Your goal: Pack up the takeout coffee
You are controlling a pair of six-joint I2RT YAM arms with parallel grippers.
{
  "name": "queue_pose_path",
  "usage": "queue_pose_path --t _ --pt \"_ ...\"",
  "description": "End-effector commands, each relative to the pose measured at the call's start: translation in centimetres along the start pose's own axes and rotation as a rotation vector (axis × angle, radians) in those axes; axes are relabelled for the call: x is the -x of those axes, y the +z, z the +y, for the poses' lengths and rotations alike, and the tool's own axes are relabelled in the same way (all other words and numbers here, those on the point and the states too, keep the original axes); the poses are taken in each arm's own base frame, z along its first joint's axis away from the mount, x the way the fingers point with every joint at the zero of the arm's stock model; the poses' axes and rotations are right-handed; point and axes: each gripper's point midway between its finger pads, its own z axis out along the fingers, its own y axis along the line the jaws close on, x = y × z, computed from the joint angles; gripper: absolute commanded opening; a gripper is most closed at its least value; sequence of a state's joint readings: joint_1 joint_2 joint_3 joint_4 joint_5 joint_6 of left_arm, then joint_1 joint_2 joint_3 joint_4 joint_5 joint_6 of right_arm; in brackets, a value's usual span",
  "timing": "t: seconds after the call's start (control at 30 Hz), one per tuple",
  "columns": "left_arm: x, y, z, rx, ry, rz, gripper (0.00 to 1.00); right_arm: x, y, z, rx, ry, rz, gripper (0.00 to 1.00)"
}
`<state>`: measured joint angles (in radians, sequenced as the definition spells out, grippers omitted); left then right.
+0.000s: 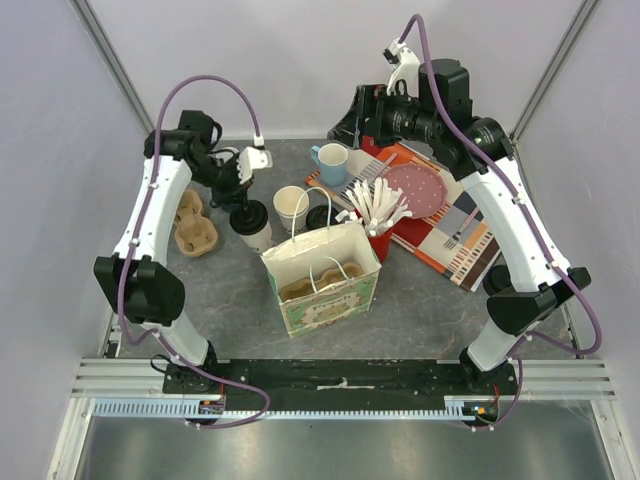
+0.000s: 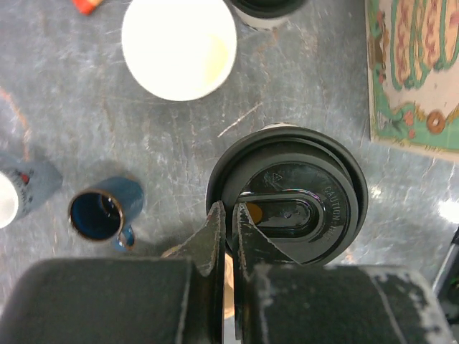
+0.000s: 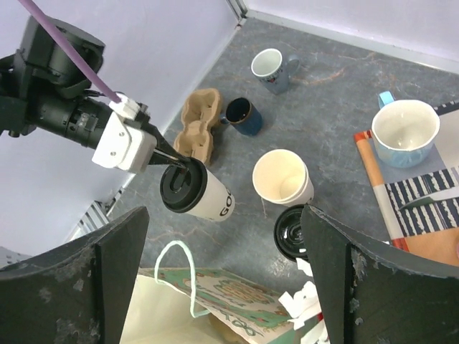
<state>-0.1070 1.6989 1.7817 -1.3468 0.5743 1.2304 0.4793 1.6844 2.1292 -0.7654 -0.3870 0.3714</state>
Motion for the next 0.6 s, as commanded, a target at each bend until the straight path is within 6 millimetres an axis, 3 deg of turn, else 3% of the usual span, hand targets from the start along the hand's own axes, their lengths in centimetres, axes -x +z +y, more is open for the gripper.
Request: queue_pose_path --t 0.0,0.07,0.1,0.2,0.4,0.57 --pt "2.7 -5.7 -3.0 0.059 -0.336 -0.007 0.02 3.8 -1.0 2.1 0.053 0.029 -0.130 0.94" --pt "3.7 -7.0 -2.2 0.116 -0.460 -0.031 0.02 4.2 -1.2 2.4 0.063 0.040 -0.146 0.94" --pt "4.9 -8.4 -1.3 0.173 -0.470 -0.060 0.02 4.5 -1.5 2.7 0.071 0.041 -0.158 0.94" --pt "8.1 -11.2 -1.0 0.239 -0.536 -0.174 0.02 4.3 -2.0 2.8 0.063 0.047 -0.162 0.93" --pt "13.4 -15.3 -4.1 0.225 -0.611 -0.384 0.02 3.3 -3.3 2.1 0.015 0.053 -0.162 0.93" --pt "16.5 -18.3 -8.4 0.229 -0.494 -0.488 0.02 1.7 -3.9 0.5 -0.064 0.064 -0.144 0.93"
